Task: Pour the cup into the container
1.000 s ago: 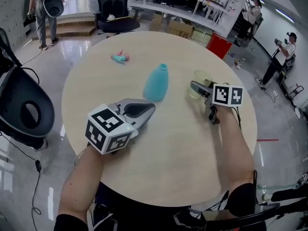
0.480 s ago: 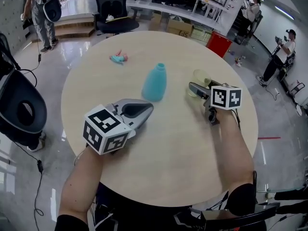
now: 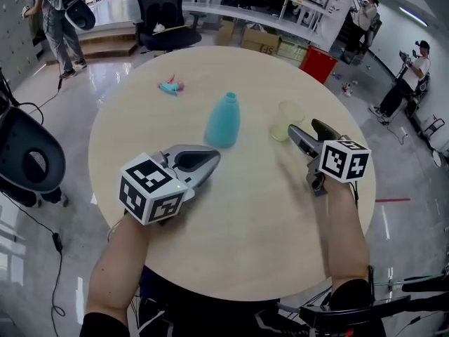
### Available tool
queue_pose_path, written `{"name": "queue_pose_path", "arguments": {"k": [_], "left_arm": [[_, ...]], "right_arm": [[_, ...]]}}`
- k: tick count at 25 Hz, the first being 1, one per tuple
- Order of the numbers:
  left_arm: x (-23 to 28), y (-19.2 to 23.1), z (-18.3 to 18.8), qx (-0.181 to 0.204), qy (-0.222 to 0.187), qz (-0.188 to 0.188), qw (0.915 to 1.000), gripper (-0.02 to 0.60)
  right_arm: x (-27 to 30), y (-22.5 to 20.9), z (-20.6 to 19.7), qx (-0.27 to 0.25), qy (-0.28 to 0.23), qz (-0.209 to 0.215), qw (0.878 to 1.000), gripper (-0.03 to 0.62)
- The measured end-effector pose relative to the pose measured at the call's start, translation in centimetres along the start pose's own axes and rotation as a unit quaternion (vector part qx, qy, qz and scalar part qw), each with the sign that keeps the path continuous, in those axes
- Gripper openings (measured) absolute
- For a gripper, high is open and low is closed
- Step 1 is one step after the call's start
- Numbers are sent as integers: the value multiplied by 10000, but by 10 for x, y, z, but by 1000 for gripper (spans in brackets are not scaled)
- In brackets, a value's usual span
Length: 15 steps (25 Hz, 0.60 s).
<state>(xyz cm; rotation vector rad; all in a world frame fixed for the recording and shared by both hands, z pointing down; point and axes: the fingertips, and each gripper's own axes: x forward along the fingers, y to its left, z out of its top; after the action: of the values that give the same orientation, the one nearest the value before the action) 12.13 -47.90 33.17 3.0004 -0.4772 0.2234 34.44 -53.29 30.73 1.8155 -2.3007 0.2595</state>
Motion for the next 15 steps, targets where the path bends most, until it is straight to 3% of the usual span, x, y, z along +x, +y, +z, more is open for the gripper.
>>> {"name": "queue_pose_path", "arguments": {"k": [3, 4, 9, 12, 15], "left_arm": [[0, 1, -1, -14, -1, 41, 10000, -2], [0, 1, 0, -21, -7, 59, 10000, -2], [-1, 5, -2, -15, -29, 134, 9999, -2], [0, 8, -6, -29, 8, 180, 9998, -2], [3, 13, -6, -89, 55, 317, 9994, -2]], "right_arm": [[-8, 22, 5, -12, -163, 256, 9995, 361], [-11, 31, 8, -19, -248, 329, 9991, 267], [-26, 60, 7, -105, -480, 470, 9977, 68], [-26, 62, -1, -77, -553, 477, 9973, 14], [-23, 66, -7, -71, -490, 636, 9967, 8]]}}
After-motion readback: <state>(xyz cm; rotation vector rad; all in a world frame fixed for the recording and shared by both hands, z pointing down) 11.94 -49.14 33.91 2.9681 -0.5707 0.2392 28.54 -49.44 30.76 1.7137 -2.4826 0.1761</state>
